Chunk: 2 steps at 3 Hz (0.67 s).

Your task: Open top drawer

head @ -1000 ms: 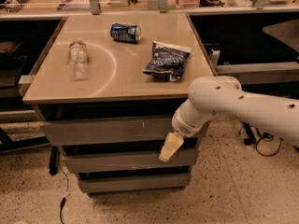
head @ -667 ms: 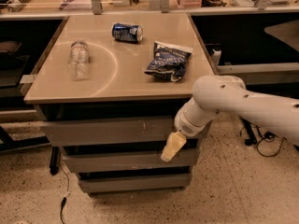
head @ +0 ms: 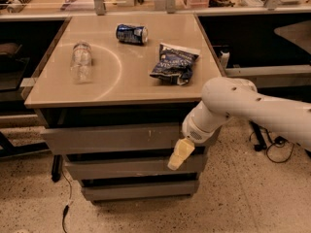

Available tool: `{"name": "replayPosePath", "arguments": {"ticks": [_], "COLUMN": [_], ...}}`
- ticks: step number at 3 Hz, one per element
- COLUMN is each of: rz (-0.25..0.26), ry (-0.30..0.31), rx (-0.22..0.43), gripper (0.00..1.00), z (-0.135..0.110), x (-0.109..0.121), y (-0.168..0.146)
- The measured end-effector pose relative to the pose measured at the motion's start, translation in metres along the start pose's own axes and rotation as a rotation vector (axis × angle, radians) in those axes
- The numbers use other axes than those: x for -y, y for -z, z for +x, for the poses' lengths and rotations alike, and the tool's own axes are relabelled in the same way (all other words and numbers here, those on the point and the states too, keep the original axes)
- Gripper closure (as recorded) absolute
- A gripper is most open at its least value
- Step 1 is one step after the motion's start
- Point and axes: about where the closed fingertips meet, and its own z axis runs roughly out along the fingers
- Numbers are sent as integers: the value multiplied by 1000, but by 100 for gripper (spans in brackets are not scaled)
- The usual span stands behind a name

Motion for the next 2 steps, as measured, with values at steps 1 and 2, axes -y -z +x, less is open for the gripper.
{"name": "replayPosePath", "arguments": {"ticks": [1, 2], "rz": [0, -32], "ry": [0, -8], "rx": [0, 11], "gripper": [0, 0], "z": [-1, 5], "x": [0, -9], "y": [2, 2]}}
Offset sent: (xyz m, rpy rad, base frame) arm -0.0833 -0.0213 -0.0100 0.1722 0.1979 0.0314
